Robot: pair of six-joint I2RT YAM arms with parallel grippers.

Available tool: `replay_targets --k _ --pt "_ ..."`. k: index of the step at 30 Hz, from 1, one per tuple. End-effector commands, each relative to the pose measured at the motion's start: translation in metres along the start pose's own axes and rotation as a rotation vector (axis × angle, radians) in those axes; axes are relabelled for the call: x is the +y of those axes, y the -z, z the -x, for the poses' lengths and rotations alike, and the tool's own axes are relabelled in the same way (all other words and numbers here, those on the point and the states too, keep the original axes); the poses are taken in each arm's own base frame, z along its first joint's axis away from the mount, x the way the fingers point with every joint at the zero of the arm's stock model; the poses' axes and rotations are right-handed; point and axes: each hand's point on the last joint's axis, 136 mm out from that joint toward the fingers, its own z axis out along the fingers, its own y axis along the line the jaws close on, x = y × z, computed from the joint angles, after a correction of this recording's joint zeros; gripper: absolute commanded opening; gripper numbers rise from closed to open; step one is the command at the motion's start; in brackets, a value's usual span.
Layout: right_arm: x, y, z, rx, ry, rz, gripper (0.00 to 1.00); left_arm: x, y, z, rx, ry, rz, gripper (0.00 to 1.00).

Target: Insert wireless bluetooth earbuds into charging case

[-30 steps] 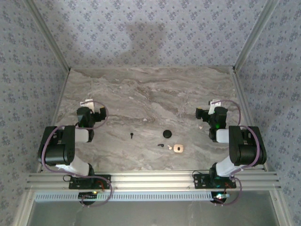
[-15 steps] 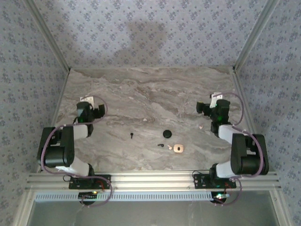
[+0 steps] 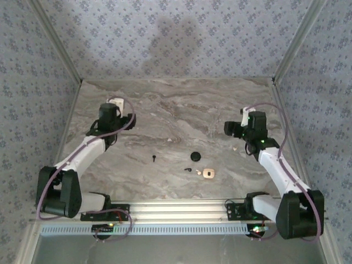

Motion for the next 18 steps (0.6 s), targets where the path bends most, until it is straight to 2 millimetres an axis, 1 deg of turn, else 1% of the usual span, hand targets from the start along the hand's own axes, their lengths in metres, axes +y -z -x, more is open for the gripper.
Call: replay_targets --k 1,3,6,7,8,10,11,13,18 --pt "0.012 0.020 -0.029 0.144 -0.042 0.015 0.84 -0.016 0.017 -0.021 0.126 0.012 -0.032 0.78" --pt "0.021 0.028 -0.039 0.186 -0.043 0.038 0.81 -0.024 0.024 -0.028 0.156 0.011 -0.054 0.77" --pt "0.033 0.041 -0.055 0.249 -0.056 0.055 0.79 -0.026 0.035 -0.039 0.187 0.082 -0.064 0.76" --pt "0.037 0.044 -0.060 0.267 -0.056 0.062 0.77 -0.030 0.039 -0.042 0.192 0.102 -0.088 0.76" --pt "0.041 0.048 -0.069 0.297 -0.056 0.066 0.75 -0.031 0.042 -0.046 0.201 0.113 -0.101 0.76" --pt "0.046 0.054 -0.079 0.331 -0.057 0.069 0.74 -0.028 0.047 -0.047 0.193 0.136 -0.084 0.75" --pt "0.049 0.056 -0.084 0.347 -0.061 0.068 0.74 -0.026 0.048 -0.044 0.183 0.152 -0.073 0.76" --pt "0.057 0.058 -0.090 0.370 -0.056 0.084 0.74 -0.028 0.048 -0.044 0.190 0.157 -0.084 0.75" --pt "0.072 0.056 -0.101 0.438 -0.024 0.106 0.70 -0.028 0.041 -0.053 0.276 0.148 -0.075 0.75"
